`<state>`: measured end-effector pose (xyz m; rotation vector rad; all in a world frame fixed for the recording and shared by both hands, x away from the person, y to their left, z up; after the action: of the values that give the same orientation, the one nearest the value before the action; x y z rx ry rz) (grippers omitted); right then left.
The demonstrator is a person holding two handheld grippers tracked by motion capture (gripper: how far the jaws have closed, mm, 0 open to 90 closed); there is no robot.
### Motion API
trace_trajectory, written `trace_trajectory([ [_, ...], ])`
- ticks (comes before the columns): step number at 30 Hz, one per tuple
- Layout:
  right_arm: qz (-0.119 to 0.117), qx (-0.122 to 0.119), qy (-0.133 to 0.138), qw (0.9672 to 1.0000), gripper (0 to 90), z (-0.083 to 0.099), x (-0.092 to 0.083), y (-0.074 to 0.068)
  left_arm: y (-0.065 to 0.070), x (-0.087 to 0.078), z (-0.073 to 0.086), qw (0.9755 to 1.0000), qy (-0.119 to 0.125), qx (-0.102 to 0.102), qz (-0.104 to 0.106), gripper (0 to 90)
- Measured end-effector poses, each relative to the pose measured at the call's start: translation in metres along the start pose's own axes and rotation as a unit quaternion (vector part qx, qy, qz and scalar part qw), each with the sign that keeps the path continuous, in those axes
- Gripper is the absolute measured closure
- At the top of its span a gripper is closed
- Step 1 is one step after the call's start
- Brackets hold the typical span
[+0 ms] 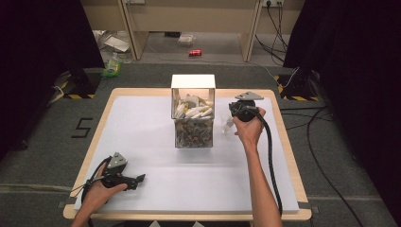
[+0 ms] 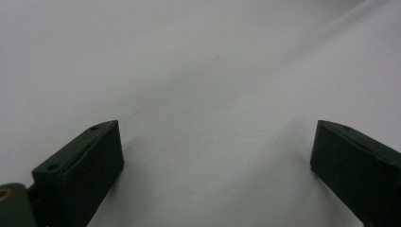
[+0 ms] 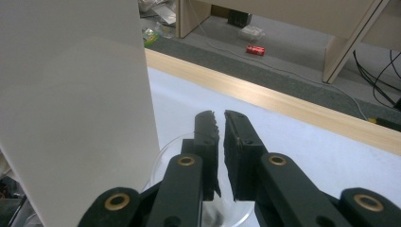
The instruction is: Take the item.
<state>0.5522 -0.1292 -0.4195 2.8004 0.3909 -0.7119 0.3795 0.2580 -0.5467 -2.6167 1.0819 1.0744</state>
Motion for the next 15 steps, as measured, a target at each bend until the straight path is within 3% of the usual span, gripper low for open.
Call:
trace_trajectory([
  [10, 0.001, 0.003, 0.006, 1.0000, 79.9, -0.003, -0.007, 0.005, 0.000, 0.000, 0.000, 1.0000, -0.001, 0.000, 0.000, 2.7],
  [15, 0.001, 0.007, 0.004, 1.0000, 68.6, -0.003, -0.011, 0.007, 0.000, 0.000, 0.000, 1.0000, -0.001, 0.001, -0.001, 2.7],
])
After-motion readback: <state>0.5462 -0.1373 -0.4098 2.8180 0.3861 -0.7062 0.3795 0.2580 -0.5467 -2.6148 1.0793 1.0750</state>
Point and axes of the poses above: each handheld gripper's, and its own axes: x roughly forward along the jaws, z roughly out of its underside, y roughly to its right, the point moved 6 cm from there along x, roughly forward along the jaws, and after that the axes turned 9 degrees about z, right-handed, at the moved point
